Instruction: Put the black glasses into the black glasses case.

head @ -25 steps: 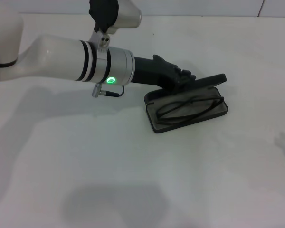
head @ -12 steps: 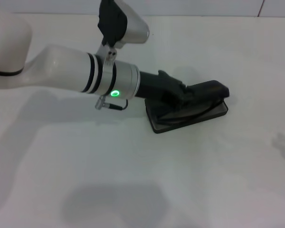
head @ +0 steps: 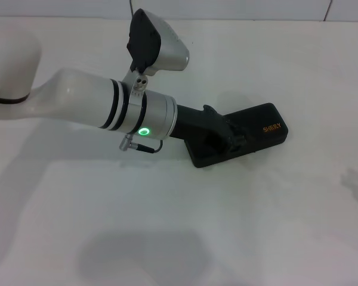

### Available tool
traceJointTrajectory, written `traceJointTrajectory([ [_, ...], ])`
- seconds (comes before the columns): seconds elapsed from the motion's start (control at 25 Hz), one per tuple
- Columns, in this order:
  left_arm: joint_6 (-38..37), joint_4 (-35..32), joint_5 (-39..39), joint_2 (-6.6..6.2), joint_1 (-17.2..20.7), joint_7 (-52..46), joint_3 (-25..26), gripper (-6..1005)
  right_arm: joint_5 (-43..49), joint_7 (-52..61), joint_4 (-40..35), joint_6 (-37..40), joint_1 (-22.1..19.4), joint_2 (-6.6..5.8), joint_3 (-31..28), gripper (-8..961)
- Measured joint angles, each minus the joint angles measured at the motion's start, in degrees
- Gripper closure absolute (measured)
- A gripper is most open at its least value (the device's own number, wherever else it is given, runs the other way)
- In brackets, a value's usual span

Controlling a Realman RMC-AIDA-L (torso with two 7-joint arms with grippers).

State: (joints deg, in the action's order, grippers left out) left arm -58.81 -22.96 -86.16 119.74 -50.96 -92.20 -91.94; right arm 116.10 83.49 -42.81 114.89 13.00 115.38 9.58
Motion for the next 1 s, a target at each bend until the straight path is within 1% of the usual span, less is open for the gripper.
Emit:
traceJointTrajectory([
  [0.12,-2.3,-2.3,0.2,-0.01,1.4,0.0,0.3,837,0.0,0.0,0.0,0.1,-0.1,0.01,0.0,688],
  [0.24,-7.4,-7.4,0.5,-0.23,3.9,-0.3,0.6,835,0.0,-0.1,0.0,0.6,-0.2,0.02,0.0,684],
  [0.36,-17.2,-13.5,0.7,-0.72,7.0,-0.1,2.7,833,0.0,-0.3,-0.5,2.7,-0.2,-0.01,0.2,680],
  [0.44,-24.5,-15.9,0.6,-0.93,8.7,0.6,6.0,832,0.0,-0.8,-0.9,5.5,0.2,-0.03,0.6,678],
  [0.52,-30.9,-17.2,0.5,-1.28,10.9,2.9,10.1,741,-0.3,-1.0,-1.0,7.6,1.2,0.15,2.1,676],
  [0.6,-36.8,-17.4,1.0,-1.67,13.6,7.3,15.1,650,-2.2,-1.4,-0.7,8.1,2.7,0.52,6.9,673],
  [0.64,-38.3,-17.1,1.3,-1.74,14.9,8.7,17.8,604,-3.6,-1.6,-0.4,8.1,3.2,0.57,9.4,672],
  [0.68,-39.5,-16.8,1.4,-1.71,16.1,9.6,20.4,579,-5.8,-1.8,0.1,7.9,4.3,0.62,13.7,671],
  [0.76,-40.1,-16.3,1.5,-1.63,18.2,9.7,25.1,530,-8.2,-1.8,0.7,6.8,6.3,0.64,18.5,602],
  [0.8,-40.1,-16.2,1.3,-1.77,19.0,9.5,26.6,505,-9.0,-1.7,0.9,6.1,7.4,0.65,20.5,568],
  [0.84,-40.1,-16.1,1.1,-2.0,19.5,9.5,27.3,481,-10.0,-1.6,1.0,4.9,8.9,0.68,23.3,534],
  [0.92,-40.4,-15.4,0.7,-2.89,20.1,9.3,27.6,431,-10.7,-1.4,1.1,3.6,10.3,0.71,25.5,465],
  [1.0,-41.1,-13.8,-0.1,-3.77,20.1,9.2,27.5,382,-11.6,-0.8,1.2,1.0,13.2,0.74,28.8,387],
])
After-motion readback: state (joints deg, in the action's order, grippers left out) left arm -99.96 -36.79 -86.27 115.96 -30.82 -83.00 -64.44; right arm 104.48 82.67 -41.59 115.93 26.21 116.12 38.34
